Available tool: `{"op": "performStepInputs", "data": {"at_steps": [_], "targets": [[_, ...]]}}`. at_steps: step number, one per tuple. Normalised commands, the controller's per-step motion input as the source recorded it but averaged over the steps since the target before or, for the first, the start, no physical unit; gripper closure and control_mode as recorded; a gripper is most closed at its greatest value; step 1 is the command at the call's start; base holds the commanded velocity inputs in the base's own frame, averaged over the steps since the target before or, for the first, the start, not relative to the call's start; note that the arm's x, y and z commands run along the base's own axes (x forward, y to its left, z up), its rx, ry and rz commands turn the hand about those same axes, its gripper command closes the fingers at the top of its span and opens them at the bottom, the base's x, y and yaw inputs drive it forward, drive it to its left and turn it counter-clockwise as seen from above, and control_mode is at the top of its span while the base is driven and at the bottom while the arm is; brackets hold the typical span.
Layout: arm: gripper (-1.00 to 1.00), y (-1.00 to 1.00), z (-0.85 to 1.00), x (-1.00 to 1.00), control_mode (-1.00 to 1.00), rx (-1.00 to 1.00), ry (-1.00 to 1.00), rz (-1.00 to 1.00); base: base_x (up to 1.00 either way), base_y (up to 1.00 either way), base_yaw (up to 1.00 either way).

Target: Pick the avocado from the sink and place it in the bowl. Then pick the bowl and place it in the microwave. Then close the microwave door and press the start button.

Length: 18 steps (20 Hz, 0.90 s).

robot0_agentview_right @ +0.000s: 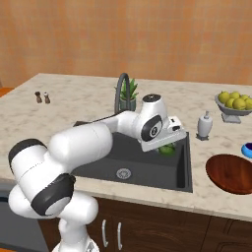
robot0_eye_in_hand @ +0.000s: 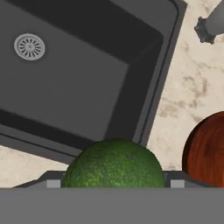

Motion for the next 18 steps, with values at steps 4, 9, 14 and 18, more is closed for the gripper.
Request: {"op": "performStepInputs", "data": {"at_steps": [4,9,14,18], "targets": [[1.0,-0.44,0.0,0.0,-1.0,0.01,0.0,-0.12,0.0,0.0,0.0],[1.0,-0.48,0.0,0.0,-1.0,0.04,0.0,-0.12,0.0,0.0,0.0],[1.0,-0.58,0.01,0.0,-1.0,0.08,0.0,-0.13,0.0,0.0,0.0],[1.0,-0.56,0.06,0.0,-1.0,0.06,0.0,-0.14,0.0,0.0,0.0]]}}
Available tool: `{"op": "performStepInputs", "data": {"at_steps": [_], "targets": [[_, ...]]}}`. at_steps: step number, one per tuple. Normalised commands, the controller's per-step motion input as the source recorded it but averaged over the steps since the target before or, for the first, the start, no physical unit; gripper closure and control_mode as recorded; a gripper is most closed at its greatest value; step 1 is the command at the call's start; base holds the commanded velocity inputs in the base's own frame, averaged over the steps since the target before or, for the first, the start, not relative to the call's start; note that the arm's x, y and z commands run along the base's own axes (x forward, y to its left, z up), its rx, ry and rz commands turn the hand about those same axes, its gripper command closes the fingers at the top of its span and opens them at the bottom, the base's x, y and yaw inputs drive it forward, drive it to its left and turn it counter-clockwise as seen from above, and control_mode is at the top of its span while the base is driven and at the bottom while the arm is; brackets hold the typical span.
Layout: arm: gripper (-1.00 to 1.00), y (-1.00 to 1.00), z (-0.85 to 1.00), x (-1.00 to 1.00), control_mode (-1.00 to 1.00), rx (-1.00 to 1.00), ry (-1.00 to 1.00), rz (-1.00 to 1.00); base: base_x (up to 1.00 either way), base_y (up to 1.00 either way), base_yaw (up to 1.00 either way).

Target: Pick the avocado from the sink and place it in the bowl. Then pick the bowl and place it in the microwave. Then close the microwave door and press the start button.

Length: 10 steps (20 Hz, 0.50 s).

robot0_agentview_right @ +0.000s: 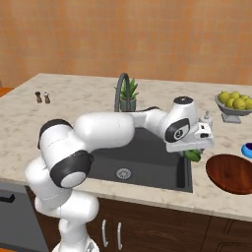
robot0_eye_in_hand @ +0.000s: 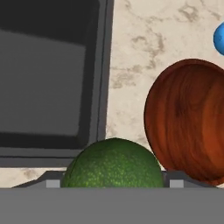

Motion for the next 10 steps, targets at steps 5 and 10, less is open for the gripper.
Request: {"op": "performStepInputs", "data": {"at_steps": [5,10], "targets": [[1.0,-0.57,0.0,0.0,-1.0,0.07,0.0,-0.08,0.0,0.0,0.0],[1.0,-0.54,0.0,0.0,-1.0,0.07,0.0,-0.04,0.0,0.0,0.0]]}}
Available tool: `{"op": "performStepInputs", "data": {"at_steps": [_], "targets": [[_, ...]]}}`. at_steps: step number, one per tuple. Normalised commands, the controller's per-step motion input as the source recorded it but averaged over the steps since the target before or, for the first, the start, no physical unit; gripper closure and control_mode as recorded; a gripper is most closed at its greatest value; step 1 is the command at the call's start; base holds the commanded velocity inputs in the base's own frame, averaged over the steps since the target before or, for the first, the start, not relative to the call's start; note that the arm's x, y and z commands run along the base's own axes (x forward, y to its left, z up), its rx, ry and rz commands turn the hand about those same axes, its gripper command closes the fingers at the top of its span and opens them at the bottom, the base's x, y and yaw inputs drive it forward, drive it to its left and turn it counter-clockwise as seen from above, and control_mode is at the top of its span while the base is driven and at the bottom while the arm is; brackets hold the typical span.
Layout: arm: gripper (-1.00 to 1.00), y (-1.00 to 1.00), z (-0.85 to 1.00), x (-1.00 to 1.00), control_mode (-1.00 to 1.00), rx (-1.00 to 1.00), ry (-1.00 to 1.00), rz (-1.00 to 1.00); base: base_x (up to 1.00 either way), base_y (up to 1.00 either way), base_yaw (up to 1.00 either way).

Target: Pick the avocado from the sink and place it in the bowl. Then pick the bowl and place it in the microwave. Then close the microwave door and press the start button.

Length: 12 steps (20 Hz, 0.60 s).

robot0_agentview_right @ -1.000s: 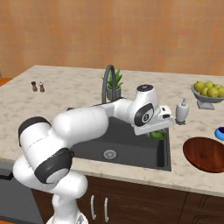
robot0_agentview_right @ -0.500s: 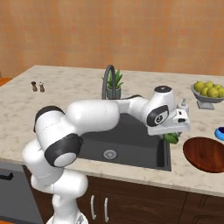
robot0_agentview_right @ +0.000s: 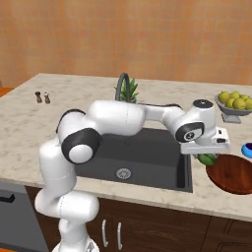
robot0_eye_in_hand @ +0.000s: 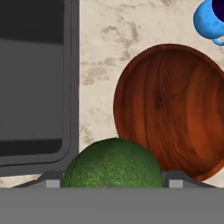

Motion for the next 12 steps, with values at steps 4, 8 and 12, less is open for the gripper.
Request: {"op": "performStepInputs", "data": {"at_steps": [4,8,12], "targets": [[1.0,-0.38,-0.1,0.08,-1.0,0.03,0.0,-0.01,0.0,0.0,0.0],[1.0,-0.21,-0.18,0.19,-1.0,0.02,0.0,0.0,0.0,0.0,0.0],[1.0,0.0,-0.25,0.2,-1.0,0.0,0.0,0.0,0.0,0.0,0.0]]}}
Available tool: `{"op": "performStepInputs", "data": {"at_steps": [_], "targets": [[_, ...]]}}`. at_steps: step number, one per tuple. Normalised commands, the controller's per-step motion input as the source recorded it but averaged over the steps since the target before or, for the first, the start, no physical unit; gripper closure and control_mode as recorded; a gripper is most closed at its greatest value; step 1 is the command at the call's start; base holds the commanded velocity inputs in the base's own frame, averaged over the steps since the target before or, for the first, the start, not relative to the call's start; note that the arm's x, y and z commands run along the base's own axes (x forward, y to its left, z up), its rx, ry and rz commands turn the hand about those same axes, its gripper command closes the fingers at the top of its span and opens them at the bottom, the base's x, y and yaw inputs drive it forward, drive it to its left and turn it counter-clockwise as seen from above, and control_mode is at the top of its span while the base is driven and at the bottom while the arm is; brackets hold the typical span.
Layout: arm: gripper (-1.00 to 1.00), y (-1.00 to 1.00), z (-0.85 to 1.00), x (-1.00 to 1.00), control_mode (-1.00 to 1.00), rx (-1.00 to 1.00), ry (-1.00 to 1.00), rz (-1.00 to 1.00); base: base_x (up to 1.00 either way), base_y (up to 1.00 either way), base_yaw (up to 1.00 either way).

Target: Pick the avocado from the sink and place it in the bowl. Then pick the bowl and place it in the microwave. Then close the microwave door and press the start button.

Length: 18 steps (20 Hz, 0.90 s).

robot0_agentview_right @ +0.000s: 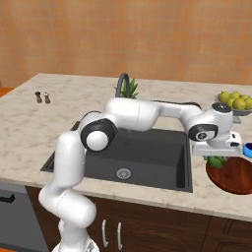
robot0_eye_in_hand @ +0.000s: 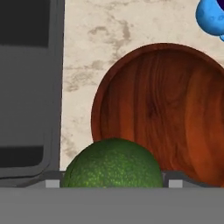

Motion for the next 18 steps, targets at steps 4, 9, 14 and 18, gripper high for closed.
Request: {"op": "performStepInputs", "data": {"at_steps": [4,9,14,18], "targets": [[1.0,0.0,-0.48,0.06,-1.0,0.0,0.0,0.0,0.0,0.0,0.0],[1.0,0.01,-0.46,0.03,-1.0,0.0,0.0,0.0,0.0,0.0,0.0],[-1.0,0.0,-0.37,0.0,-1.0,0.0,0.0,0.0,0.0,0.0,0.0],[-1.0,0.0,-0.25,0.04,-1.0,0.0,0.0,0.0,0.0,0.0,0.0]]}}
